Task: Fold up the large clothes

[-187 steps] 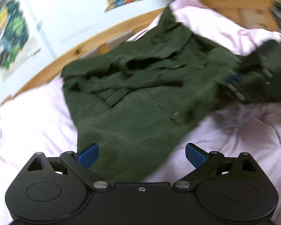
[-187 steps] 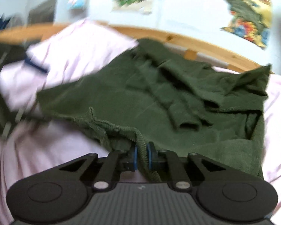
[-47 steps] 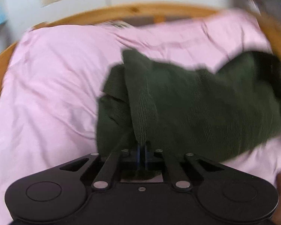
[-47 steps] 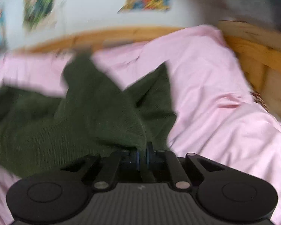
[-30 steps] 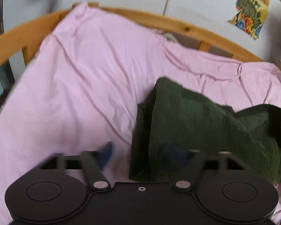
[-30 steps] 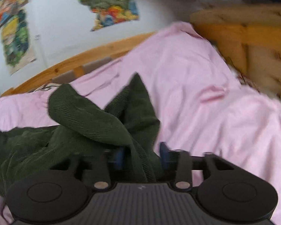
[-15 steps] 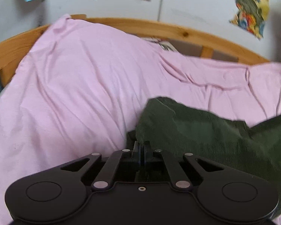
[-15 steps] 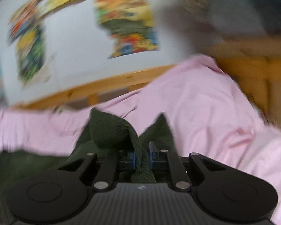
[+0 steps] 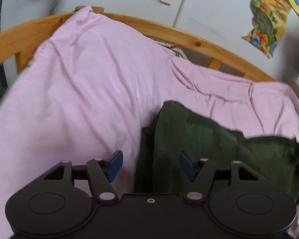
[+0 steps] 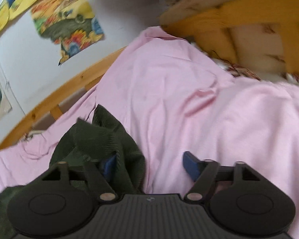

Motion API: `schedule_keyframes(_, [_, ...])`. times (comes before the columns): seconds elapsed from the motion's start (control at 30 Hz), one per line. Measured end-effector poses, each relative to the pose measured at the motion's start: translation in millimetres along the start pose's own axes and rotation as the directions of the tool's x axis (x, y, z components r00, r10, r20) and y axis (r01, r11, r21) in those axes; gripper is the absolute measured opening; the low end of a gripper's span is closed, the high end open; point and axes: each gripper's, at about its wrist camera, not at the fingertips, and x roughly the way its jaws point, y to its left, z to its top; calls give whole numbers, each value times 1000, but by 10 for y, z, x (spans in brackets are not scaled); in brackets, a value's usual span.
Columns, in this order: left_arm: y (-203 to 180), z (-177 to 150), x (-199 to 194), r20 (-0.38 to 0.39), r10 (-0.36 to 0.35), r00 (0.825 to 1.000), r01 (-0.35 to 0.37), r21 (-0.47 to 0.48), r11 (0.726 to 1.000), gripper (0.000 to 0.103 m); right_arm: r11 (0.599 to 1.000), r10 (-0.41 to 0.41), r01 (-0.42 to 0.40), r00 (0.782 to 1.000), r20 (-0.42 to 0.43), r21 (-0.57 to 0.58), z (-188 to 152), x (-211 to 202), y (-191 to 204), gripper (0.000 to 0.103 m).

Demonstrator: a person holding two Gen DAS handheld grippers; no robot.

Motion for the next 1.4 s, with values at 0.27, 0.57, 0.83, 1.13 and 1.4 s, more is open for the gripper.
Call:
schedule_keyframes(0.27, [-40, -291, 22, -213, 120, 970, -79, 191, 978, 52, 996, 23, -24, 1000, -15, -80, -47, -308, 111, 99])
schedule_keyframes(0.57, [-461, -549, 261, -247, 171, 954, -48, 438, 898, 18, 995, 47, -59, 989, -143, -85, -173, -278, 108, 100])
schedule_keyframes(0.83, [-613, -531, 257, -133, 149, 980, -71, 467, 882, 0, 976, 59, -99, 977, -206, -192, -301, -127, 313, 30])
schedule_keyframes(1.13, [-133, -210, -178, 69, 216, 974, -224, 160, 961, 0, 992, 55, -65, 994, -91, -112, -183, -243, 247, 4])
schedule_keyframes(1.4, [-239, -282, -48, -63, 47, 997, -37, 149, 988, 50, 1000, 9, -9, 994, -109, -1, -188, -214, 42, 39])
